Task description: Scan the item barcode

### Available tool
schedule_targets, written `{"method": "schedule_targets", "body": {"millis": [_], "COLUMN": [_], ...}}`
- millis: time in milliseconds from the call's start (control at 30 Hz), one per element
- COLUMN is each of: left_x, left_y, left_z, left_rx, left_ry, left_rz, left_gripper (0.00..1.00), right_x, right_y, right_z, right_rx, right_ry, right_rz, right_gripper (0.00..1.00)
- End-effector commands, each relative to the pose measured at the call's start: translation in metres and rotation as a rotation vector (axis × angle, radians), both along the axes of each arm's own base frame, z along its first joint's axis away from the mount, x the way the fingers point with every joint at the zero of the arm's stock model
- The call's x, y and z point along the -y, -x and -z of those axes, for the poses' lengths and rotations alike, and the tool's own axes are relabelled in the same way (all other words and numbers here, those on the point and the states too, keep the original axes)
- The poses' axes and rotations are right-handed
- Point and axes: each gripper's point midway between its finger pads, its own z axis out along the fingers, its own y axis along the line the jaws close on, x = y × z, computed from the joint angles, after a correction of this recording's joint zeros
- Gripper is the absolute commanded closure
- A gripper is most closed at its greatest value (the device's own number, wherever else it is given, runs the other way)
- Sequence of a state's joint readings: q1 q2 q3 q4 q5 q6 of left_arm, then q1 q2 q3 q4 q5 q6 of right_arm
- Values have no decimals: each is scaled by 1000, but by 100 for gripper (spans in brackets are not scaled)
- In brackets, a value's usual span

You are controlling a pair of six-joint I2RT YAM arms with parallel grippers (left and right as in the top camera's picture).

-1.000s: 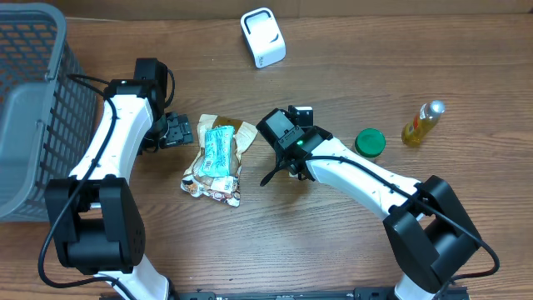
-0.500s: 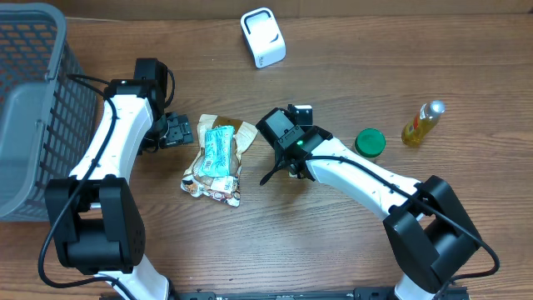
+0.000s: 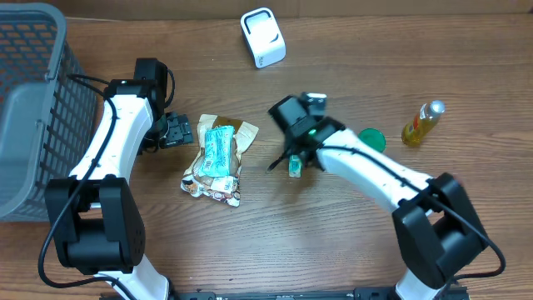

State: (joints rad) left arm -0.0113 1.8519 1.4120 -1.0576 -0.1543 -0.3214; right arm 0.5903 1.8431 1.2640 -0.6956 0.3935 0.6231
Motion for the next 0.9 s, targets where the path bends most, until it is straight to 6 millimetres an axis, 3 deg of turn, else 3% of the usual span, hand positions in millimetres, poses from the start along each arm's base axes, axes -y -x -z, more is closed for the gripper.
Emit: {"method": "schedule_targets", "body": {"millis": [0,167,467,867], "left_x": [-3,-3,-3,-3], "left_y": [-4,-4,-4,-4], "left_z": [-7,-7,-7,-7], "left_rx": [21,21,21,21], "left_ry": [-5,-5,-5,-5], "left_rz": [1,1,1,1], "left_gripper": [1,0,0,0], "right_x": [12,15,12,11], "right_y": [-16,-8,20,28], "right_z": [-20,-4,20,23], "right_rx": [35,-71,-190,-226], "right_ry": [-93,-206,-250,-258], "right_rz": [77,82,63,57], "right_gripper": [78,96,96,96]}}
